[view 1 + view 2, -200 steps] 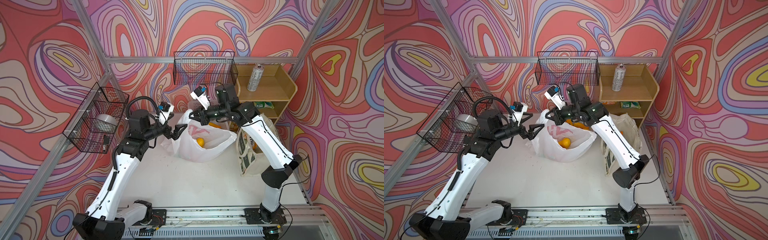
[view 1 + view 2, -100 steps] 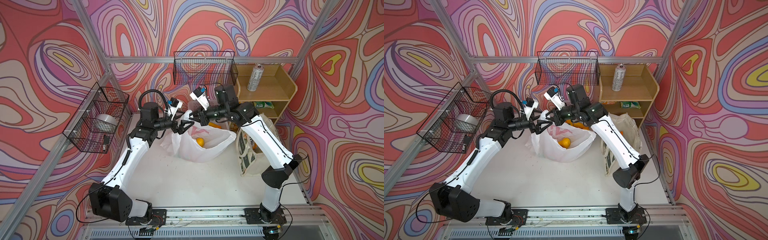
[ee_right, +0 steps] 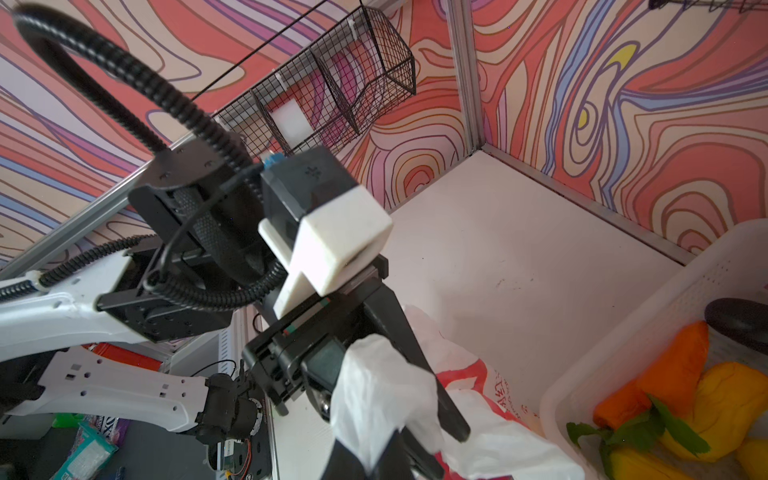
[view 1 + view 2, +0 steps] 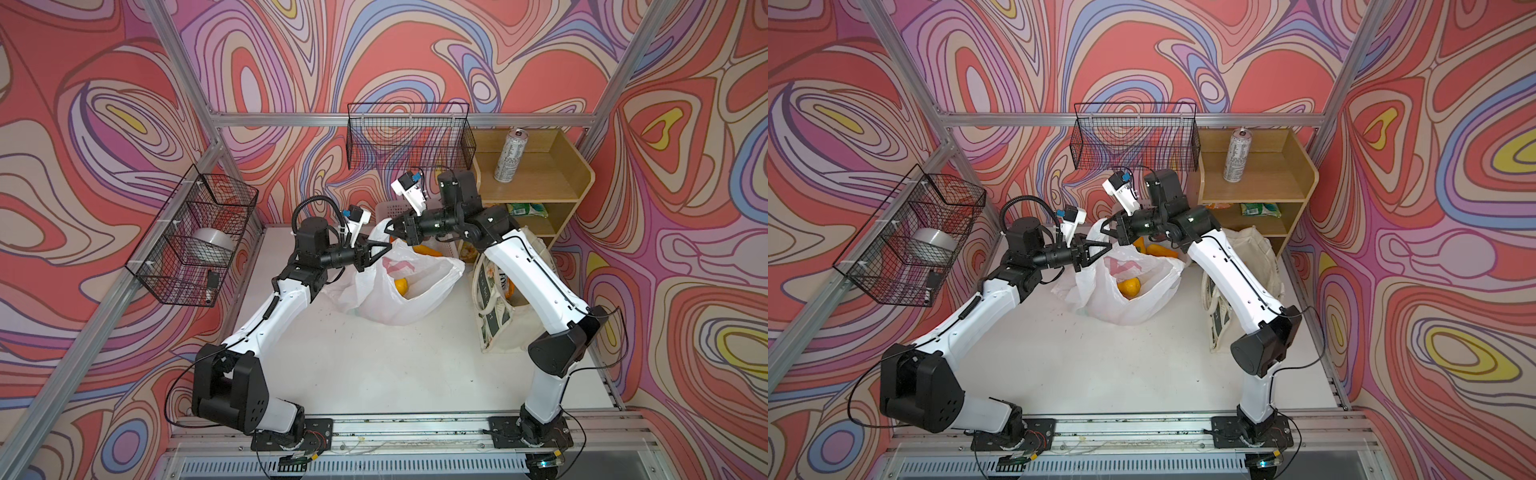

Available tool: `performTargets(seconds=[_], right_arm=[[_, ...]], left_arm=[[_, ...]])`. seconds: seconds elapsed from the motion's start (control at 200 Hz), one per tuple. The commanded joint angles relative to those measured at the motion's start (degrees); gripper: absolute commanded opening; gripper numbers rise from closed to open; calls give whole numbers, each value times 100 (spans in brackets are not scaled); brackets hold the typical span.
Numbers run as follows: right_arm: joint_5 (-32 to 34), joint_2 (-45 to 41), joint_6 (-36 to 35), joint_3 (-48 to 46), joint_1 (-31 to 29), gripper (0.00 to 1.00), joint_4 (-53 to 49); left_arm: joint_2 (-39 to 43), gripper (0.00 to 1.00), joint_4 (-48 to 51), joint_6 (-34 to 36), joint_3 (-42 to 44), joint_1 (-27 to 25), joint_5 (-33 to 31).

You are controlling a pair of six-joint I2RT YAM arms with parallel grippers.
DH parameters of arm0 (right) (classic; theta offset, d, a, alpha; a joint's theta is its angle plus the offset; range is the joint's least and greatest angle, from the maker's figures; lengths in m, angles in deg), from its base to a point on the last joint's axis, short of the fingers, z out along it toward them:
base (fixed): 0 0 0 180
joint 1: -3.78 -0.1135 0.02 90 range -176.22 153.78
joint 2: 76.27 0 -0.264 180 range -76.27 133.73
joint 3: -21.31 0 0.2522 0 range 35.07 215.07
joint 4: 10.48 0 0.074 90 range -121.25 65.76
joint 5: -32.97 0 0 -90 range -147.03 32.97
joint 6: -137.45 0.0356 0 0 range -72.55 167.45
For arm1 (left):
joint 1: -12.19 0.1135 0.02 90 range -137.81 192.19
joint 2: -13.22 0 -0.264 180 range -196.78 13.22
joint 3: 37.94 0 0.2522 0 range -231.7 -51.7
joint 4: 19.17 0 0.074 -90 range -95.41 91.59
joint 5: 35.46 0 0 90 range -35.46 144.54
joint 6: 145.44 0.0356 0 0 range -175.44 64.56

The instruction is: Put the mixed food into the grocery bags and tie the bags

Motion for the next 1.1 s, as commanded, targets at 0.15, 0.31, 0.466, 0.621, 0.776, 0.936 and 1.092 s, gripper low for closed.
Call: performTargets(seconds=[0.15,0.31,0.466,0.621,0.776,0.936,1.092], right_arm=[[-369,-257,226,464,124,0,367],[-450,-66,310,1019,275,0,240],[-547,173,547,1480,488,0,202],[-358,204,668,1121,612,6,209],[-108,-204,810,151,722,57,506],[293,-890,922,-858,718,78,1242],[386,-799,1122,-1082,712,85,1573]], left_arm=[[228,23,-559,-667,309,-218,-161],[247,0,-807,-1028,348,-541,-462],[307,0,-1216,-1482,520,-894,-1261],[238,0,-2007,-2218,986,-1049,-2049],[45,0,-2078,-2270,1210,-1075,-2261],[-6,0,-2062,-2216,1261,-1072,-2184],[0,0,-2020,-2162,1260,-1076,-2159]])
